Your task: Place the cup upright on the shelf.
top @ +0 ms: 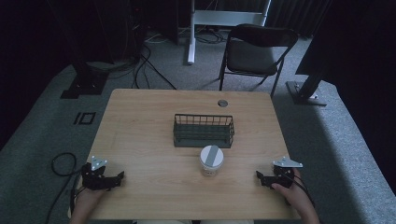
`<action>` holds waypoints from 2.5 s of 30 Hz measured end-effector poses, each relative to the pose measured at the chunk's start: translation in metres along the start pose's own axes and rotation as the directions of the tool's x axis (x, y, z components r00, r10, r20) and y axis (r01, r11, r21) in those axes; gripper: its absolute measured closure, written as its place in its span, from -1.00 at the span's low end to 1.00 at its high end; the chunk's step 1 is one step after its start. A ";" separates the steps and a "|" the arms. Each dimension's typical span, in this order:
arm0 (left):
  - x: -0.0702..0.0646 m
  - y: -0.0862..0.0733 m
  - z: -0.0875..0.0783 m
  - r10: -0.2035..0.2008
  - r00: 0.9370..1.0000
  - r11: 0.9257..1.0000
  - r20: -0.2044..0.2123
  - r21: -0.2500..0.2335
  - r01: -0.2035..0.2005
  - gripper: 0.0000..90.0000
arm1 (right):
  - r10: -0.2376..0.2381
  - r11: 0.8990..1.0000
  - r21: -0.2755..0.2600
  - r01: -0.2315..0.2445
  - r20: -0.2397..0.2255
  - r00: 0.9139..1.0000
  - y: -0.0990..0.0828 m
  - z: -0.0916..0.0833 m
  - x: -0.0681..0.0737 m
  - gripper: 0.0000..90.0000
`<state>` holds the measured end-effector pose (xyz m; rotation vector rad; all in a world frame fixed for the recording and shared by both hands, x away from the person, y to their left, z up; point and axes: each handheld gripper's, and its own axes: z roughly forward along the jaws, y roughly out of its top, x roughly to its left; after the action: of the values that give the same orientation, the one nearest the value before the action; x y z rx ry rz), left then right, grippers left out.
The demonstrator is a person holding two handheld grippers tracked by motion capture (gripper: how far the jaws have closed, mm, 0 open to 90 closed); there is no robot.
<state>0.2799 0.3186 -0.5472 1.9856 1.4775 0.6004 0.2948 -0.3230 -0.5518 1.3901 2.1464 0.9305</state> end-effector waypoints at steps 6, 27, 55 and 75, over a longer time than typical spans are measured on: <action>0.000 0.000 0.000 0.000 1.000 1.000 0.000 0.000 0.000 -0.97 | 0.000 1.000 0.000 0.000 0.000 1.000 0.000 0.000 0.000 -0.76; 0.000 0.000 0.000 0.003 1.000 1.000 0.002 0.001 -0.003 -0.97 | -0.014 0.999 -0.053 0.011 -0.050 0.999 0.013 -0.001 0.010 -0.75; 0.000 0.000 0.000 0.002 1.000 1.000 0.002 0.000 -0.002 -0.97 | -0.130 0.988 -0.108 0.110 -0.207 0.970 0.037 0.001 0.048 -0.72; 0.000 0.000 0.000 0.002 1.000 1.000 0.003 0.000 -0.002 -0.97 | -0.227 0.967 -0.188 0.171 -0.339 0.913 0.050 0.010 0.086 -0.71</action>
<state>0.2803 0.3186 -0.5472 1.9869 1.4739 0.5983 0.2974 -0.2275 -0.5212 0.9598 2.3598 1.3188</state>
